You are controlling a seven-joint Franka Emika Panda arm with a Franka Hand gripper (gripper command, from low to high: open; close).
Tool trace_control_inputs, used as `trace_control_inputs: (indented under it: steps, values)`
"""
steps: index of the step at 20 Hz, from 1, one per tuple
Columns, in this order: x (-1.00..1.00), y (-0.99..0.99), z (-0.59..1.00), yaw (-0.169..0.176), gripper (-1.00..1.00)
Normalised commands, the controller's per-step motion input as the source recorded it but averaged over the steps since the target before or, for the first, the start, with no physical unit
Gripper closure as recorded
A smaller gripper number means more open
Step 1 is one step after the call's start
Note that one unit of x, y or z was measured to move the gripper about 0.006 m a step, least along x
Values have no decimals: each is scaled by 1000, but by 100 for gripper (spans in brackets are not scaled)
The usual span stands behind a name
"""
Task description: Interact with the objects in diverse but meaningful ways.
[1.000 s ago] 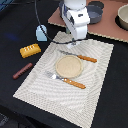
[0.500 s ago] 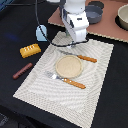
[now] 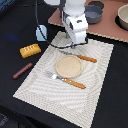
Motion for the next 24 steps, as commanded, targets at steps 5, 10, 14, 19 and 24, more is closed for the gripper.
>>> trace_control_inputs:
  steps: [5, 10, 14, 19, 24]
  values:
    - [74, 0, -229, 36, 100]
    - [86, 12, 332, 29, 100]
    - [6, 52, 1000, 0, 100]
    - [77, -91, 889, -14, 100]
    - [315, -407, 362, -37, 100]
